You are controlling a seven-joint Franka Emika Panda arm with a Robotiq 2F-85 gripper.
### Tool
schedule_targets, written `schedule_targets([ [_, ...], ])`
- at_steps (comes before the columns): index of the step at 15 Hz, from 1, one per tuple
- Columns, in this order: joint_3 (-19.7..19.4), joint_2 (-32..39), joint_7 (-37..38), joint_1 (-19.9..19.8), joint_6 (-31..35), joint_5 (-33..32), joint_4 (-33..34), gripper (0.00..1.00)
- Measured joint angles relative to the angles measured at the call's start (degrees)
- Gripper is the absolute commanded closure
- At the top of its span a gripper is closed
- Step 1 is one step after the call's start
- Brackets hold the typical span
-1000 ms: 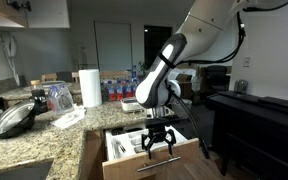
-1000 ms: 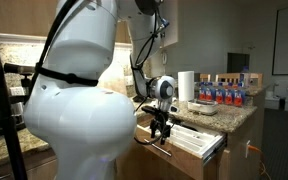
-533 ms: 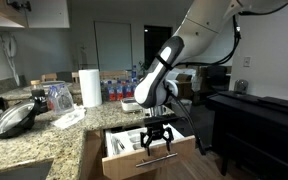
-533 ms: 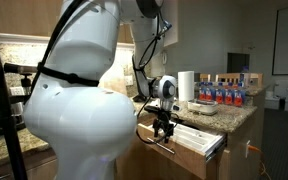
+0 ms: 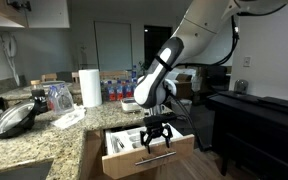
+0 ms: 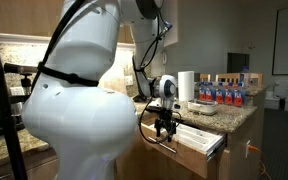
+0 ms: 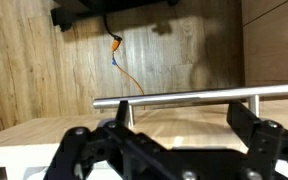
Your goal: Push the open drawer closed
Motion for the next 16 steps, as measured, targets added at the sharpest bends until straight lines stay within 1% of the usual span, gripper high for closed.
schedule_targets([
  [11, -2.73, 0.04, 6.49, 2.6, 2.64, -10.54, 1.15, 0.0],
  [16, -3.51, 0.18, 8.67, 2.77, 3.57, -13.1, 1.56, 0.0],
])
